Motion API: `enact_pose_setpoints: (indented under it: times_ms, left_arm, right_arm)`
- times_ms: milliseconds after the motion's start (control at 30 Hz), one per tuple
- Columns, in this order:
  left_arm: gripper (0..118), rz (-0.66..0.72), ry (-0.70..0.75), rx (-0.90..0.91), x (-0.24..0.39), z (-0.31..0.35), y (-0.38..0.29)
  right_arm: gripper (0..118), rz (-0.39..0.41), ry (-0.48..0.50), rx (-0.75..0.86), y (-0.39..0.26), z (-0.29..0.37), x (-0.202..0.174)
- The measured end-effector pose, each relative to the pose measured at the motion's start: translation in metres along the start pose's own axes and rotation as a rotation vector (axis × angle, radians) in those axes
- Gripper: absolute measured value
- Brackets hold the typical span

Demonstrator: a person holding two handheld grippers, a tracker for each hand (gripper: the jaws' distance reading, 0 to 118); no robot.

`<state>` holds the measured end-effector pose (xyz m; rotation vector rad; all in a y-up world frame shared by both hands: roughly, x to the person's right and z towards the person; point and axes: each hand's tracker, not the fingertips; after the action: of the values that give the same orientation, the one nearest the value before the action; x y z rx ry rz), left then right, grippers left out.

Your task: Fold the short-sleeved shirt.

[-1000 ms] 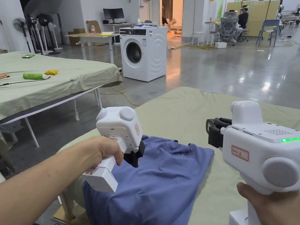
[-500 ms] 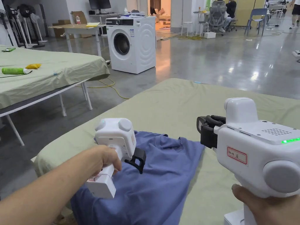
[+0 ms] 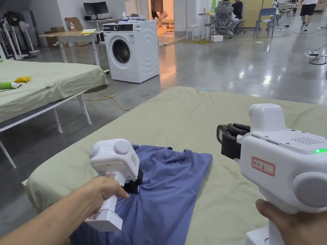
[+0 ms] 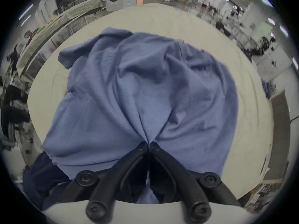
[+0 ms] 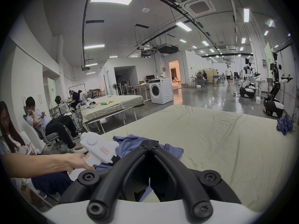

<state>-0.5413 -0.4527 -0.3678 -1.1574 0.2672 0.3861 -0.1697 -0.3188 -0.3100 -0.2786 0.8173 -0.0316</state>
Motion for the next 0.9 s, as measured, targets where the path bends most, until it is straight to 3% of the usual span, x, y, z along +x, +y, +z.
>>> enact_pose_setpoints:
  times_ms: [67, 233, 333, 667, 900]
  left_arm:
    - [1, 0.038, -0.058, 0.05, 0.001, 0.02, 0.002]
    - [1, -0.065, -0.099, 0.118, 0.028, 0.072, 0.006]
    - [1, -0.088, -0.215, 0.201, 0.056, 0.107, 0.009]
    - [1, -0.361, -0.538, 0.331, 0.231, 0.205, -0.002]
    - [1, -0.633, -0.771, 0.336, 0.362, 0.238, -0.044]
  right_arm:
    - [1, -0.003, -0.002, -0.009, 0.0, 0.006, 0.006]
    - [1, -0.028, -0.033, 0.031, 0.005, 0.028, 0.025]
    - [1, -0.036, -0.064, 0.057, 0.01, 0.046, 0.036]
    - [1, -0.093, -0.206, 0.195, 0.034, 0.147, 0.095]
    - [1, -0.08, -0.371, 0.326, 0.049, 0.243, 0.131]
